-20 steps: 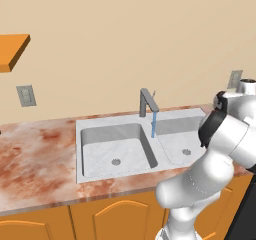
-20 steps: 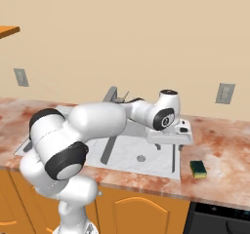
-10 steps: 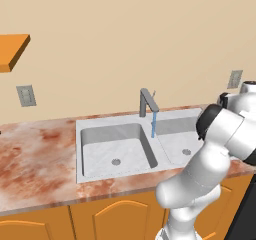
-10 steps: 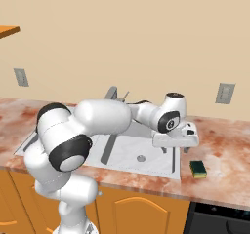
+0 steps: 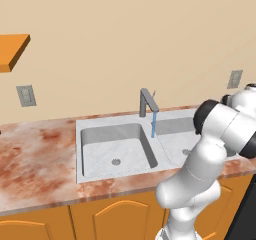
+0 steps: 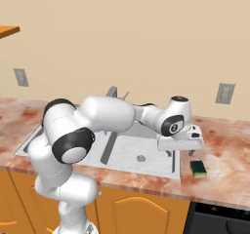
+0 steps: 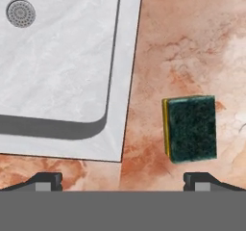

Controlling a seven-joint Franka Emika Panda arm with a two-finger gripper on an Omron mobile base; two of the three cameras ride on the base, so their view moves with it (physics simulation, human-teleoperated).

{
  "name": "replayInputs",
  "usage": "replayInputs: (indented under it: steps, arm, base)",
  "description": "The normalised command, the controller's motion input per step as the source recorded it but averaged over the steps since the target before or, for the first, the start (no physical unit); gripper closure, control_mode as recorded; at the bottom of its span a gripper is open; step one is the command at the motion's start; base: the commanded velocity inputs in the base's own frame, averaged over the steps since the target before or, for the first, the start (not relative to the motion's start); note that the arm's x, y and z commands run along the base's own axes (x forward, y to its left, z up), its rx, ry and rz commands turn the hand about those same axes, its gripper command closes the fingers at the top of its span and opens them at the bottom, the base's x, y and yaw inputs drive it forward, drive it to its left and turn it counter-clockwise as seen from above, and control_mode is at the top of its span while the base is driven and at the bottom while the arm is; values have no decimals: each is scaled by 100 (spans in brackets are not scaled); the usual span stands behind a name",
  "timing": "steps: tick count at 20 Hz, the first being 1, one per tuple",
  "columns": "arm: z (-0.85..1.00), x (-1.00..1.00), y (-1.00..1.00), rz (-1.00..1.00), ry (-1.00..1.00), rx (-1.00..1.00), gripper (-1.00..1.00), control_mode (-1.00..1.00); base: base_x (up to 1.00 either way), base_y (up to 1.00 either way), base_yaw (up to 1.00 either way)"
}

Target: Soak the sponge with water for a few seconds and then drop it inside the sink.

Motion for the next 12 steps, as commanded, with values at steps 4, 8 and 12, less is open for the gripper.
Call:
replayInputs:
  steps: [4, 8, 12]
  arm:
    - [-9, 0, -31, 0, 0, 0, -100, -100]
    - [-4, 0, -32, 0, -1, 0, -100, -100]
    - [-1, 0, -29, 0, -3, 0, -100, -100]
  base:
    - [0, 0, 0]
    - [0, 0, 0]
    - [0, 0, 0]
